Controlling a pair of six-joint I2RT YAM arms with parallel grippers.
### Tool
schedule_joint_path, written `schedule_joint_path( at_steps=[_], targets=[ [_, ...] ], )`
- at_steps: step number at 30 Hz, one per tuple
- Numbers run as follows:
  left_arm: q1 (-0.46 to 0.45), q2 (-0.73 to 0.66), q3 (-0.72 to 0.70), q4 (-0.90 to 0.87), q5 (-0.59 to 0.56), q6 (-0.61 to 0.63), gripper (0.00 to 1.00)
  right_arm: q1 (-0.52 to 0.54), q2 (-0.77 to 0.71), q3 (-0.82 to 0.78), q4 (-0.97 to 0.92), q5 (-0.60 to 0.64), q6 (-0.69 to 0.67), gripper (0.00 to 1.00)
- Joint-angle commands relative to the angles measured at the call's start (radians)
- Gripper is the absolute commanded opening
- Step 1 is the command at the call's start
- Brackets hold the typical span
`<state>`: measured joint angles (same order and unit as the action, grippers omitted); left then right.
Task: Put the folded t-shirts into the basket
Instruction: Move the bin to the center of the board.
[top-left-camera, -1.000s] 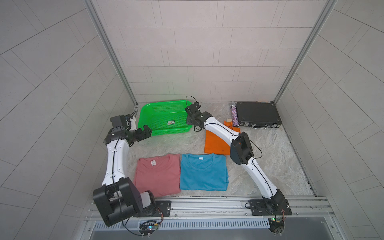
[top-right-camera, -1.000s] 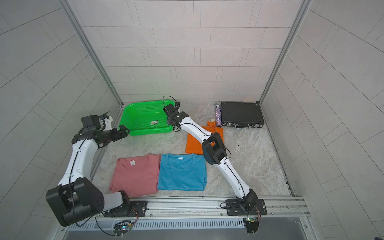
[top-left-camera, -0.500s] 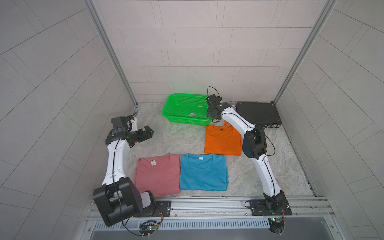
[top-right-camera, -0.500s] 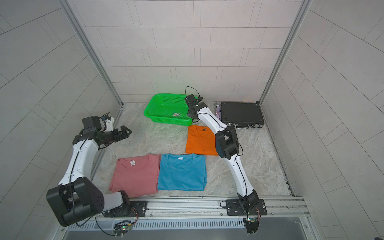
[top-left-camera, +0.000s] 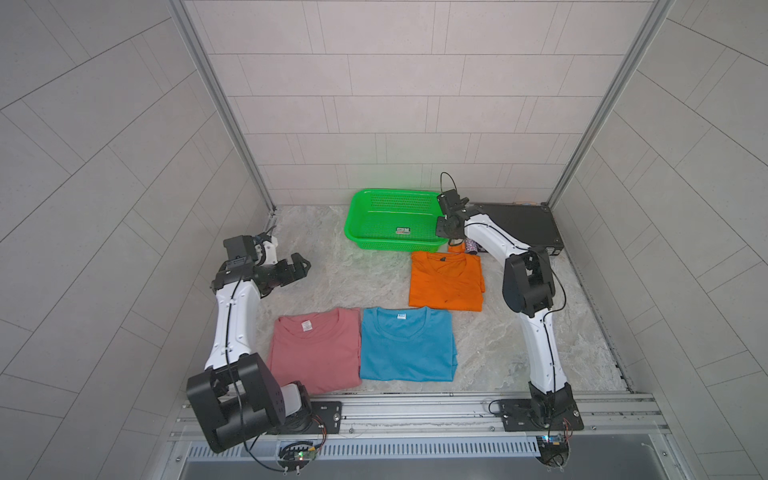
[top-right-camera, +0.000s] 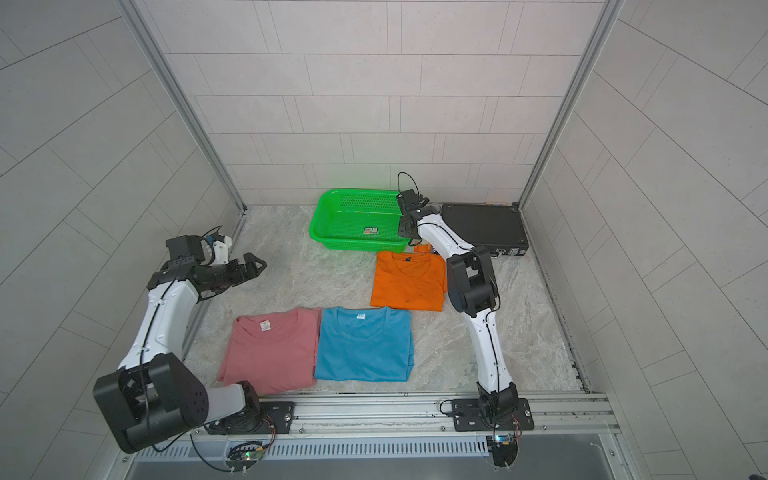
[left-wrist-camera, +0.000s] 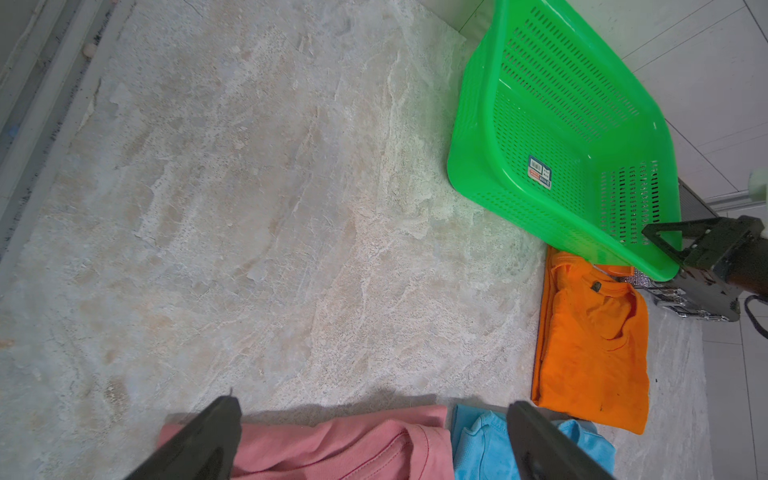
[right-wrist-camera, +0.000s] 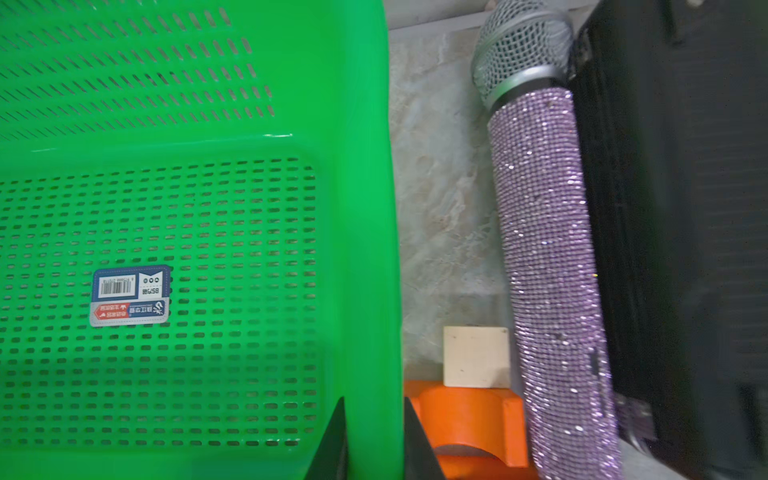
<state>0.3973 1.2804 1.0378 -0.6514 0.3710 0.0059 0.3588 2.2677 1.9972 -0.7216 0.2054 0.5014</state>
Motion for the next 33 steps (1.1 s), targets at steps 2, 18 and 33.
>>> schedule_joint_path(
  at_steps=[2, 18, 33],
  targets=[
    [0.002, -0.014, -0.015, 0.008, 0.025, -0.006, 1.0, -0.021, -0.088, -0.149, -0.078, 0.005, -0.195, 0.0],
    [0.002, -0.003, -0.03, 0.02, 0.036, -0.011, 1.0, 0.052, -0.037, -0.061, -0.027, -0.111, -0.225, 0.0],
    [0.002, 0.002, -0.041, 0.025, 0.139, -0.016, 1.0, 0.058, 0.02, -0.046, -0.094, 0.114, -0.02, 0.0]
  ],
)
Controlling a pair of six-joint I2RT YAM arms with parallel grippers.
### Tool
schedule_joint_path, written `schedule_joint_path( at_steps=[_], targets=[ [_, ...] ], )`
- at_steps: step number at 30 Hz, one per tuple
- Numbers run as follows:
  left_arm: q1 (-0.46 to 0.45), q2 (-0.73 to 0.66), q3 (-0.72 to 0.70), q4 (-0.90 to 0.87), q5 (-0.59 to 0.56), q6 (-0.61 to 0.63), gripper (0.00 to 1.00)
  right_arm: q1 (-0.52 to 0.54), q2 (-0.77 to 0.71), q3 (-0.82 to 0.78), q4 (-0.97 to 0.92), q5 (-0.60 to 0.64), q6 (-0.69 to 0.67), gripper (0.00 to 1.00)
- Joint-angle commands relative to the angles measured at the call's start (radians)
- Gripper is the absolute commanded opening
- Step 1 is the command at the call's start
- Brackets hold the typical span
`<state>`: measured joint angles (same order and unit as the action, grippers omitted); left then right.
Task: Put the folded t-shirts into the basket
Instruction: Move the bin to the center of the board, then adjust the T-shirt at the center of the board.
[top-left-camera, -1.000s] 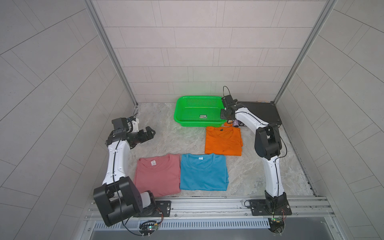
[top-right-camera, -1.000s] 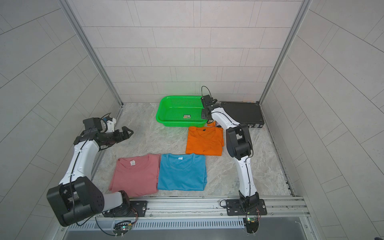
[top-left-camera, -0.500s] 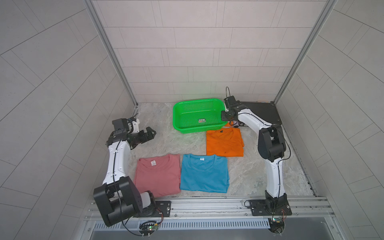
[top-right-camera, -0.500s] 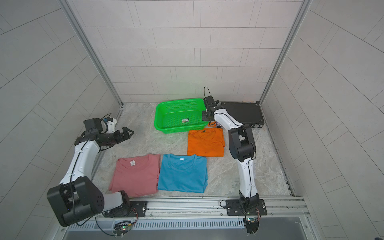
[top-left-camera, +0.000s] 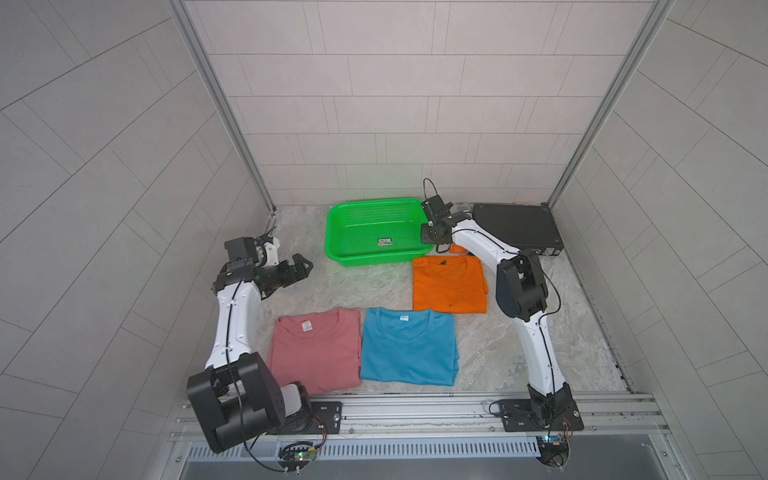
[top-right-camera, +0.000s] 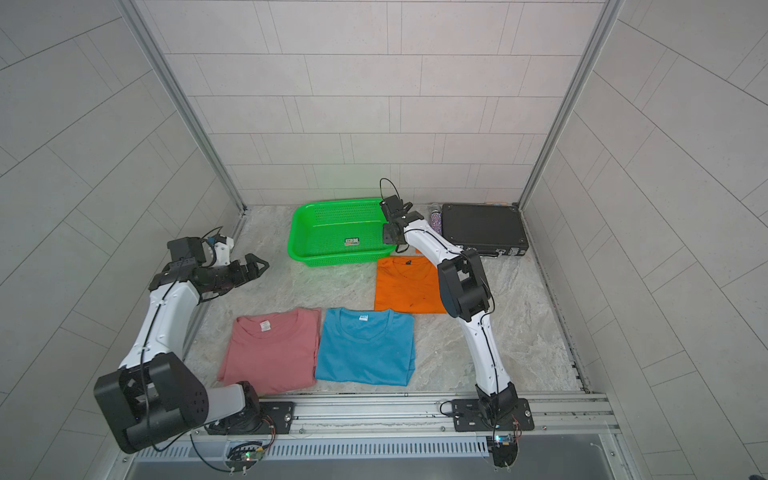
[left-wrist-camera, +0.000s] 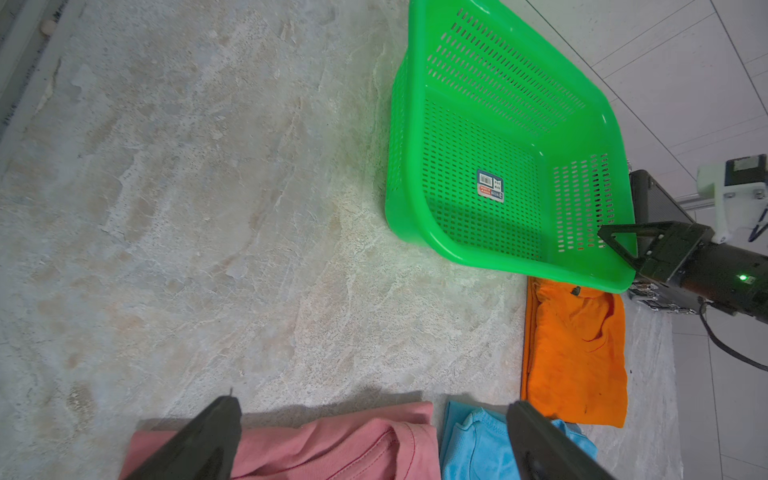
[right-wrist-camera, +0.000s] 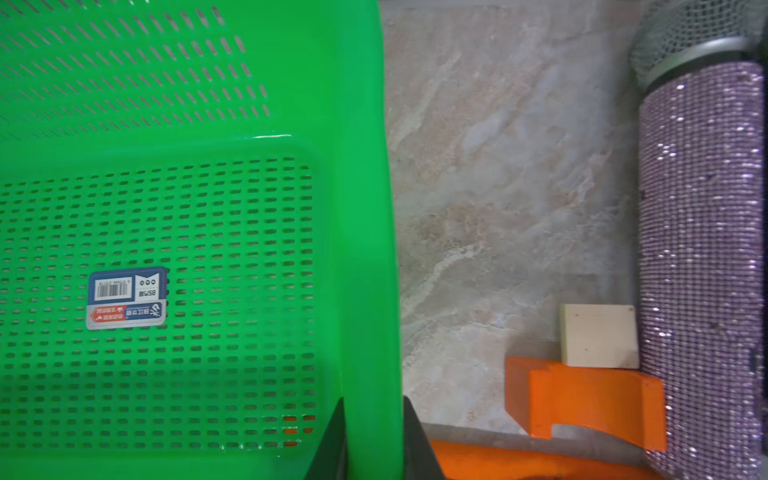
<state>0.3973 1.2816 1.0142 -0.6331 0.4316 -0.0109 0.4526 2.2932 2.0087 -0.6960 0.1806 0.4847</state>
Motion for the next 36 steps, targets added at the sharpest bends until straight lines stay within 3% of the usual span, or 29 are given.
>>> schedule_joint_path(
  at_steps=[1, 3, 5, 12, 18, 26, 29, 31, 32, 34, 36],
  targets=[
    [0.002, 0.005, -0.02, 0.008, 0.138, 0.0, 1.0, -0.047, -0.021, -0.09, -0.103, 0.119, -0.013, 0.0],
    [-0.001, 0.011, -0.028, 0.016, 0.268, -0.021, 1.0, -0.057, -0.041, -0.12, -0.083, 0.09, -0.032, 0.1],
    [-0.011, 0.008, -0.041, 0.036, 0.339, -0.034, 1.0, -0.058, -0.061, -0.138, -0.064, 0.055, -0.052, 0.26],
    [-0.128, -0.039, -0.063, 0.059, 0.355, -0.013, 1.0, -0.058, -0.145, -0.127, -0.096, -0.076, -0.095, 0.67],
    [-0.334, -0.051, -0.081, 0.12, 0.29, 0.045, 1.0, -0.113, -0.351, -0.198, -0.169, -0.267, -0.08, 0.99],
    [-0.595, 0.026, -0.022, 0.145, 0.198, 0.038, 1.0, -0.216, -0.694, -0.499, -0.098, -0.411, -0.035, 1.0],
    [-0.722, 0.081, 0.006, 0.192, 0.114, -0.017, 1.0, -0.255, -0.847, -0.639, -0.062, -0.314, 0.007, 0.99],
    [-0.818, 0.127, 0.009, 0.267, 0.024, -0.117, 1.0, -0.282, -0.939, -0.749, -0.017, -0.273, -0.007, 0.78],
    [-0.864, 0.149, 0.011, 0.298, -0.039, -0.166, 1.0, -0.29, -0.982, -0.808, 0.02, -0.277, -0.033, 0.71],
    [-0.942, 0.222, 0.025, 0.363, -0.125, -0.21, 1.0, -0.296, -1.055, -0.951, 0.114, -0.302, -0.115, 0.74],
    [-1.006, 0.295, 0.063, 0.393, -0.147, -0.222, 1.0, -0.302, -1.114, -1.046, 0.152, -0.301, -0.125, 0.85]
  ],
)
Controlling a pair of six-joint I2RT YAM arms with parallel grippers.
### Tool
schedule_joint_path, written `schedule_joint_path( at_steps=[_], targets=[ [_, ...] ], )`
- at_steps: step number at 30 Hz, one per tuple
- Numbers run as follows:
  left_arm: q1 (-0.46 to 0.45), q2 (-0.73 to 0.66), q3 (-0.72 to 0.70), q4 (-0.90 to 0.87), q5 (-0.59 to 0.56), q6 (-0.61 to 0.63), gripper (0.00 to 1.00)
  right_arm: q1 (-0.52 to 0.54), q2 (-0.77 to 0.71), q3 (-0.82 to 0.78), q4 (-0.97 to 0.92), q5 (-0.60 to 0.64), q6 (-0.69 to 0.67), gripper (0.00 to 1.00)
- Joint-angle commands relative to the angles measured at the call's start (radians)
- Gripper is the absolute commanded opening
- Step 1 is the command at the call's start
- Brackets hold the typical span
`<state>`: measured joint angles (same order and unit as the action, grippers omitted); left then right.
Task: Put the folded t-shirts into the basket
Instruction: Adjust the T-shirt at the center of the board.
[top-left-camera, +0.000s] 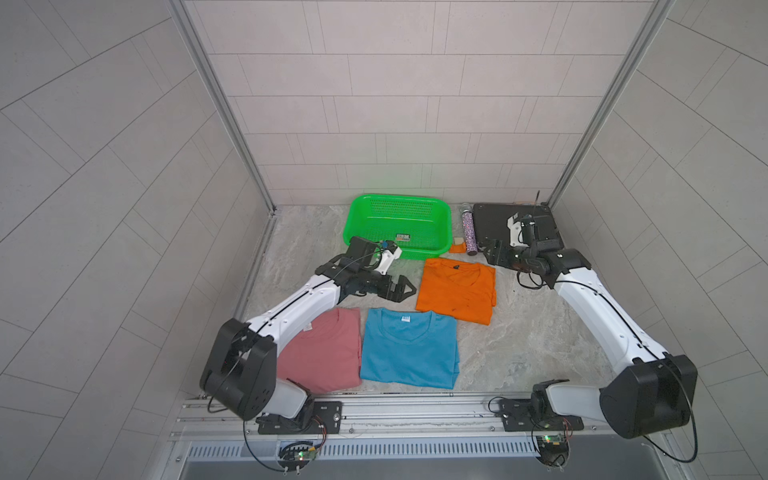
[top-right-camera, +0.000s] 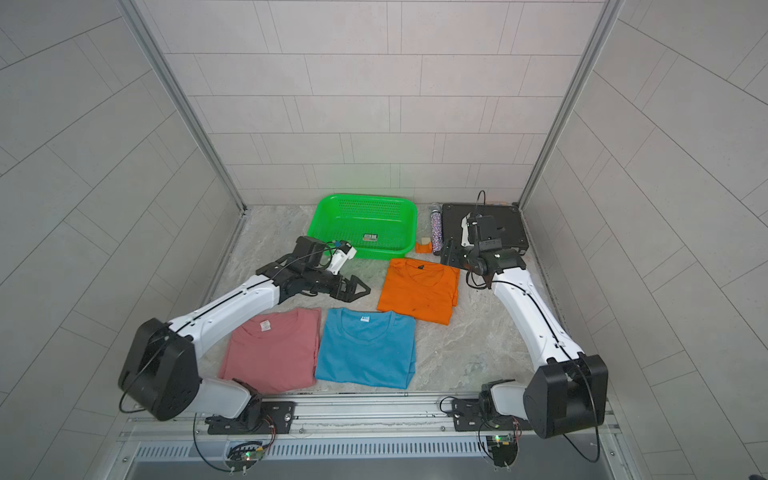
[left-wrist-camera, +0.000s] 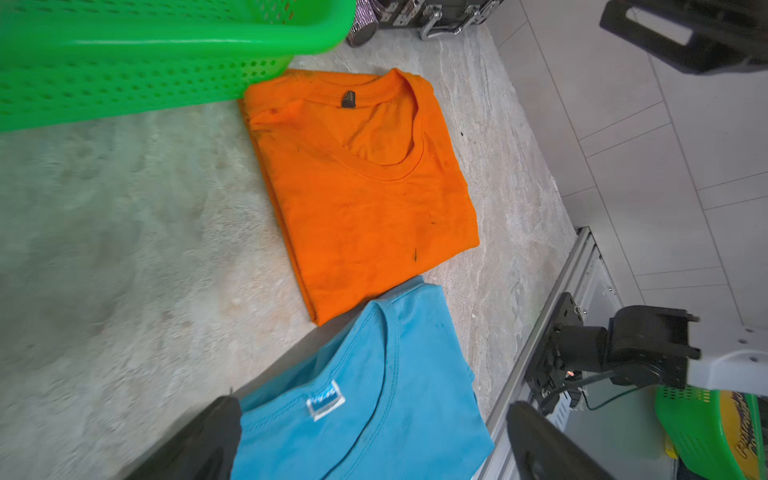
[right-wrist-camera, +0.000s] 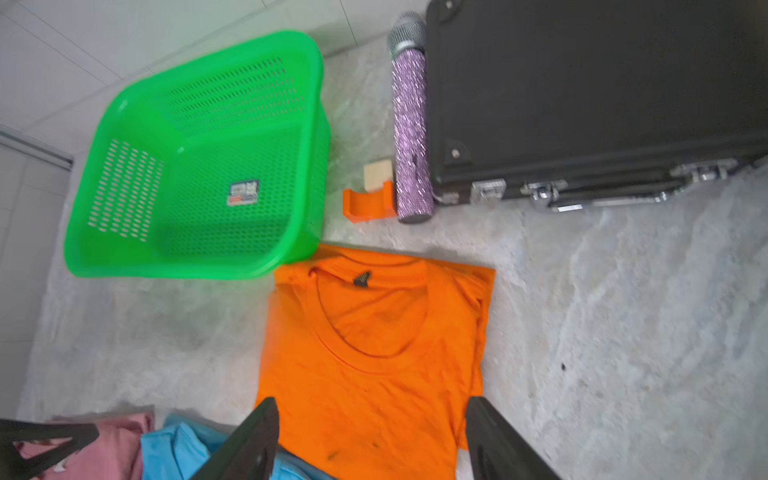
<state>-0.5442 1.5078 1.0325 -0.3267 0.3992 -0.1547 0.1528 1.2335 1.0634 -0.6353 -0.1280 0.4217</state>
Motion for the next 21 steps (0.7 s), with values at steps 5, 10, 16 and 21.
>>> schedule_joint_path(
  at_steps=[5, 10, 16, 21],
  targets=[
    [-0.11, 0.26, 0.127, 0.159, -0.157, -0.135, 0.93, -0.159, -0.033, -0.222, 0.08, -0.167, 0.047, 0.87],
    [-0.118, 0.337, 0.126, 0.223, -0.227, -0.108, 0.89, -0.246, 0.042, -0.292, 0.157, -0.308, 0.055, 0.83],
    [-0.123, 0.417, 0.165, 0.237, -0.26, -0.144, 0.89, -0.334, 0.164, -0.325, 0.223, -0.465, 0.046, 0.77],
    [-0.124, 0.47, 0.193, 0.254, -0.216, -0.203, 0.88, -0.369, 0.292, -0.296, 0.279, -0.53, 0.037, 0.7]
  ],
)
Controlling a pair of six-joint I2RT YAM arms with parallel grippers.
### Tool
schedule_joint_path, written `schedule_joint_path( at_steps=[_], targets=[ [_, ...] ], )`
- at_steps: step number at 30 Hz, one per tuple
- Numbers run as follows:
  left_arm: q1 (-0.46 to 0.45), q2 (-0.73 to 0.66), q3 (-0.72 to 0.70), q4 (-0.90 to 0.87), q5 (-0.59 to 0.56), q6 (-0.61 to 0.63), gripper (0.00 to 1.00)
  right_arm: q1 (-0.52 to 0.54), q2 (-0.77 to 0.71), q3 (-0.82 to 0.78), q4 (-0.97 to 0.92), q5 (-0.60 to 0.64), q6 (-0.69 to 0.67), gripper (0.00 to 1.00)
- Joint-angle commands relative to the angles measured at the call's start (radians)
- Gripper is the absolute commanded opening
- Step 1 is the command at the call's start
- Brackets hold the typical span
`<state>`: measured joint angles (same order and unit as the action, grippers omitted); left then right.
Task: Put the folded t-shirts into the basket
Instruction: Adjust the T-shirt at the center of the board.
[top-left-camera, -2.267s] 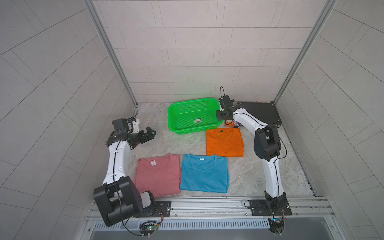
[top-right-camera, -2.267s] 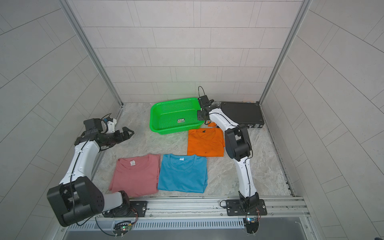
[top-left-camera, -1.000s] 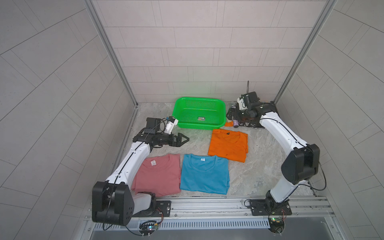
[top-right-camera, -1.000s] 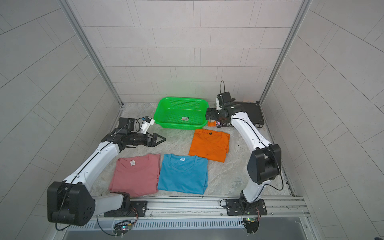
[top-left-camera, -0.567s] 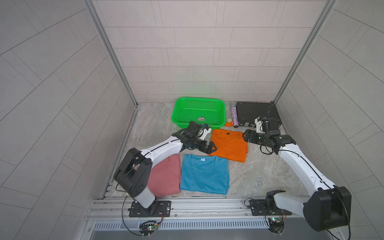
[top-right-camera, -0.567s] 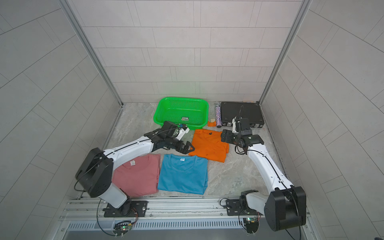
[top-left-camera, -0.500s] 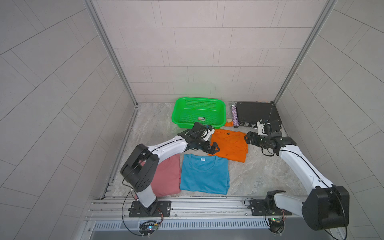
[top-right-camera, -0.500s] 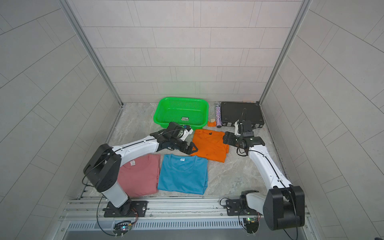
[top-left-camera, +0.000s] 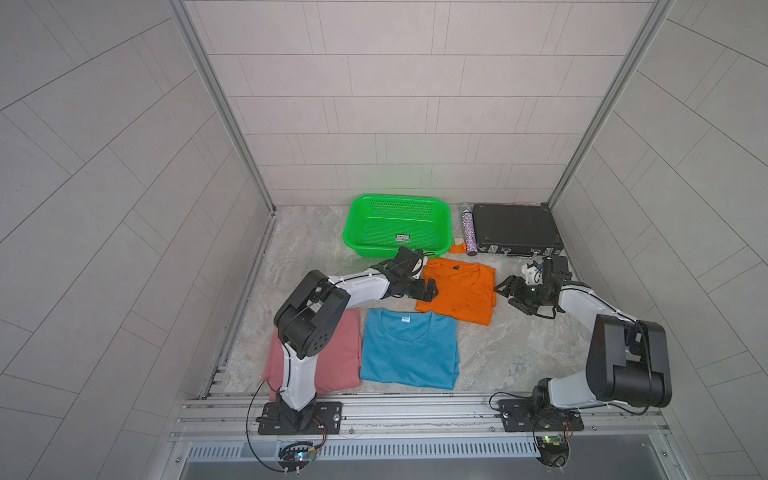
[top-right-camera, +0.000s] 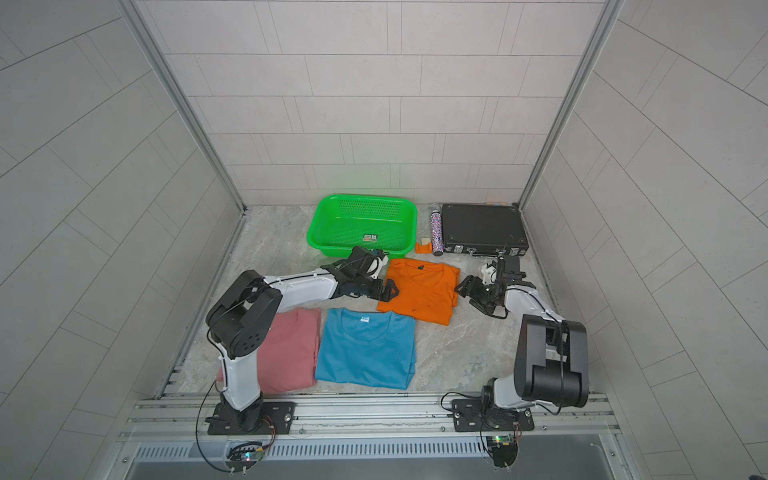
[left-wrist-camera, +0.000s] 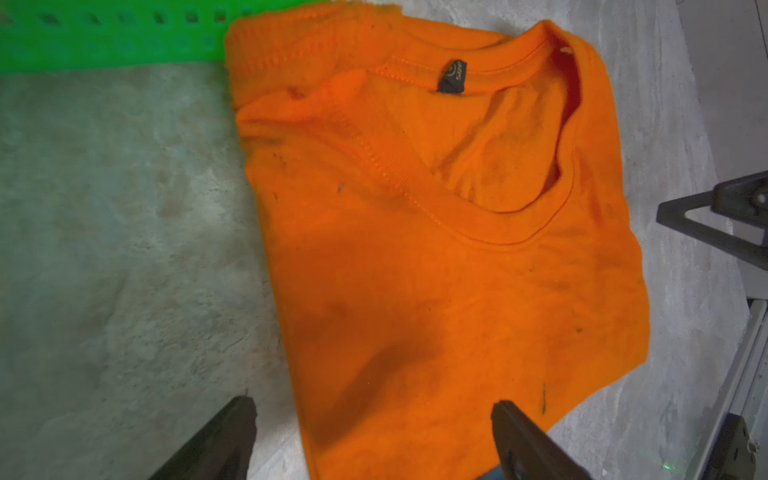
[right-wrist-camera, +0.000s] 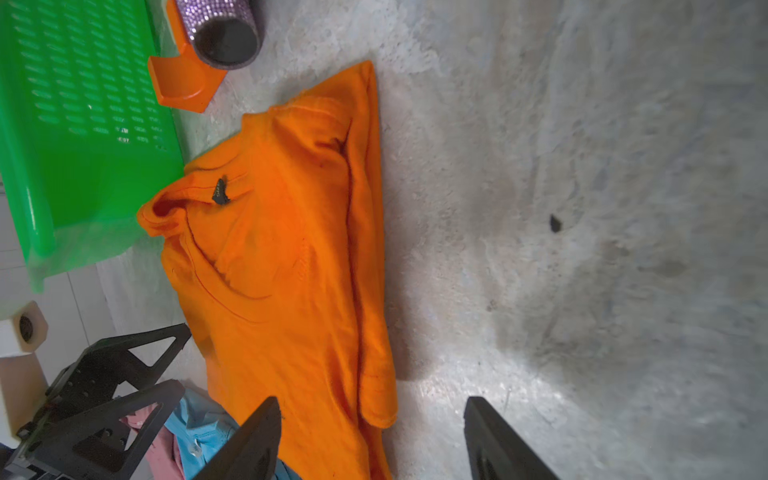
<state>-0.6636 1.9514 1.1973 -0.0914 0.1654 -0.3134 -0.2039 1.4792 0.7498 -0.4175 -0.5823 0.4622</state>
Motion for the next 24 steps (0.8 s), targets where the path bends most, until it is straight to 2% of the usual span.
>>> schedule_joint_path(
  at_steps=[1, 3, 6, 8, 12, 18, 22, 24],
  targets=[
    [-0.006, 0.035, 0.027, 0.019, 0.024, -0.059, 0.86, -0.018, 0.069, 0.025, 0.074, -0.076, -0.001, 0.7],
    [-0.009, 0.047, 0.023, 0.021, 0.048, -0.08, 0.82, -0.029, 0.118, 0.041, 0.104, -0.086, 0.009, 0.68],
    [-0.021, 0.048, 0.009, 0.035, 0.111, -0.112, 0.71, -0.034, 0.179, 0.072, 0.116, -0.152, 0.012, 0.54],
    [-0.042, 0.034, -0.004, 0.047, 0.143, -0.111, 0.7, -0.036, 0.166, 0.074, 0.097, -0.168, 0.007, 0.5],
    [-0.095, 0.013, 0.009, 0.039, 0.19, -0.116, 0.71, -0.053, 0.044, 0.066, 0.004, -0.058, -0.01, 0.52],
    [-0.16, 0.059, 0.096, -0.04, 0.236, -0.098, 0.75, -0.158, -0.15, 0.037, -0.055, 0.038, 0.03, 0.53],
    [-0.182, 0.079, 0.136, -0.101, 0.228, -0.087, 0.77, -0.176, -0.21, 0.034, -0.089, 0.135, 0.016, 0.58],
    [-0.183, 0.056, 0.114, -0.101, 0.221, -0.09, 0.8, -0.176, -0.192, 0.051, -0.093, 0.095, -0.004, 0.58]
  ],
)
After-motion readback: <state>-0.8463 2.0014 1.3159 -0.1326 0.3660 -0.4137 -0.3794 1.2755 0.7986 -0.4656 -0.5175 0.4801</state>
